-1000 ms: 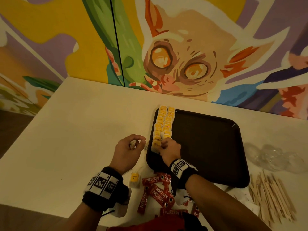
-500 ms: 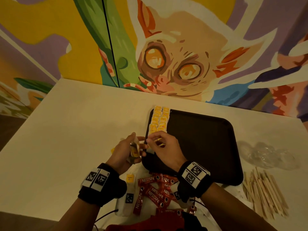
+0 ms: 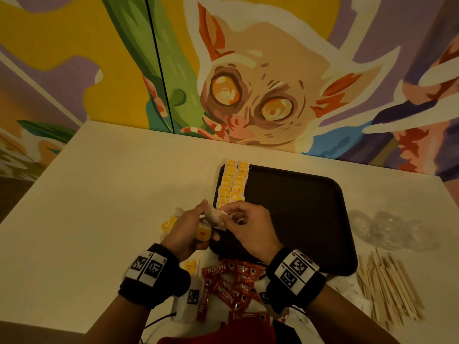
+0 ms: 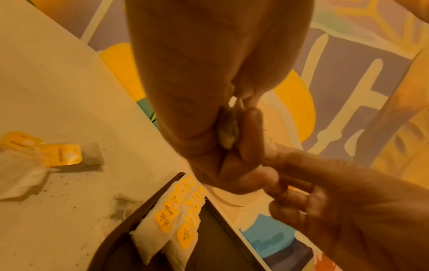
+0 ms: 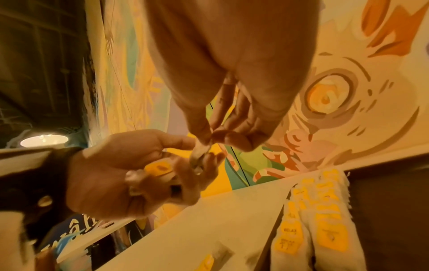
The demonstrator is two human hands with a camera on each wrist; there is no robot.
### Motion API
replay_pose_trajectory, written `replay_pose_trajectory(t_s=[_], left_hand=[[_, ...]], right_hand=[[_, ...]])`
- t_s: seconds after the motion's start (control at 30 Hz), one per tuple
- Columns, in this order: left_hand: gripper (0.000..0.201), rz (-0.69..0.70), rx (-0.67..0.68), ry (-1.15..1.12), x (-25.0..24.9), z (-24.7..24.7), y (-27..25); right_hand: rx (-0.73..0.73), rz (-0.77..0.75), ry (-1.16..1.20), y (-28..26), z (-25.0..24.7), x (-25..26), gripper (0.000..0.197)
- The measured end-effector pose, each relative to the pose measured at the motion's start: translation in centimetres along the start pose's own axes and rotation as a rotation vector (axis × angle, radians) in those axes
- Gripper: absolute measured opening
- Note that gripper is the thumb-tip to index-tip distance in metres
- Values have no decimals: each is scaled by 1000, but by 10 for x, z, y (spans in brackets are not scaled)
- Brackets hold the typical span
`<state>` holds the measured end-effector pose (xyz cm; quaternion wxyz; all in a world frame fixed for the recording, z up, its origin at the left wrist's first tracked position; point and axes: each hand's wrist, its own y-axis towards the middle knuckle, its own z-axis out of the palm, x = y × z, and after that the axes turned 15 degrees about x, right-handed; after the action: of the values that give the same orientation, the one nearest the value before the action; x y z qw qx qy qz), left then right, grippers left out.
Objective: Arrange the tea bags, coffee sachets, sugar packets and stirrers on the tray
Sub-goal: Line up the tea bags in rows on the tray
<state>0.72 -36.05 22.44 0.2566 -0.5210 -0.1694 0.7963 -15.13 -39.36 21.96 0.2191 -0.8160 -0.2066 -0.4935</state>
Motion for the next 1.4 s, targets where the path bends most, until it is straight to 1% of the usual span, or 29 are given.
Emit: replay_pose_trajectory(t_s=[0.07, 0.13, 0.27, 0.33, 0.43, 0.47, 0.53, 0.6, 0.67, 0.73, 0.77, 0.83, 0.97, 1.03, 1.13, 1.2, 1.27, 1.4], left_hand=[[48, -25, -1, -4, 1, -2, -1], [51, -31, 0, -21, 2, -5, 0], [48, -10, 10, -14, -3, -9, 0], [43, 20, 61, 50, -7, -10, -3], [36, 97, 203, 216, -11, -10, -11], [37, 123, 228, 258, -12, -11, -13], [35, 175, 234, 310, -13, -12, -15], [30, 226, 219, 332, -13, -12, -17], [26, 278, 196, 355, -14, -13, -18], [23, 330, 169, 410, -15, -12, -19], [21, 364, 154, 452, -15, -12, -19], [18, 443, 118, 539, -15, -11, -19], [17, 572, 81, 634, -17, -7, -20], [18, 605, 57, 650, -17, -6, -20], [25, 654, 12, 716, -16, -9, -19], [25, 681, -7, 761, -15, -9, -19], [23, 683, -37, 766, -16, -7, -20], [21, 711, -89, 787, -16, -8, -19]], right_hand=[[-21, -46, -8, 0, -5, -1, 11], [-17, -123, -35, 0, -10, 0, 11], [54, -301, -80, -1, -19, 6, 13], [86, -372, -112, -1, -22, 7, 15], [100, -431, -148, -1, -24, 7, 13], [99, -451, -147, -2, -25, 7, 12], [88, -478, -142, -3, -25, 7, 10], [88, -457, -67, -5, -23, 7, 13], [96, -345, 134, -7, -23, 10, 19], [122, -227, 348, -9, -24, 13, 20], [143, -187, 422, -9, -25, 15, 19], [202, -124, 489, -9, -26, 17, 18], [291, -90, 521, -10, -25, 19, 23], [317, -90, 524, -10, -27, 19, 22], [377, -90, 506, -10, -30, 19, 20], [406, -91, 468, -10, -31, 17, 23], [415, -84, 410, -10, -33, 16, 27], [363, -112, 310, -12, -34, 17, 19]])
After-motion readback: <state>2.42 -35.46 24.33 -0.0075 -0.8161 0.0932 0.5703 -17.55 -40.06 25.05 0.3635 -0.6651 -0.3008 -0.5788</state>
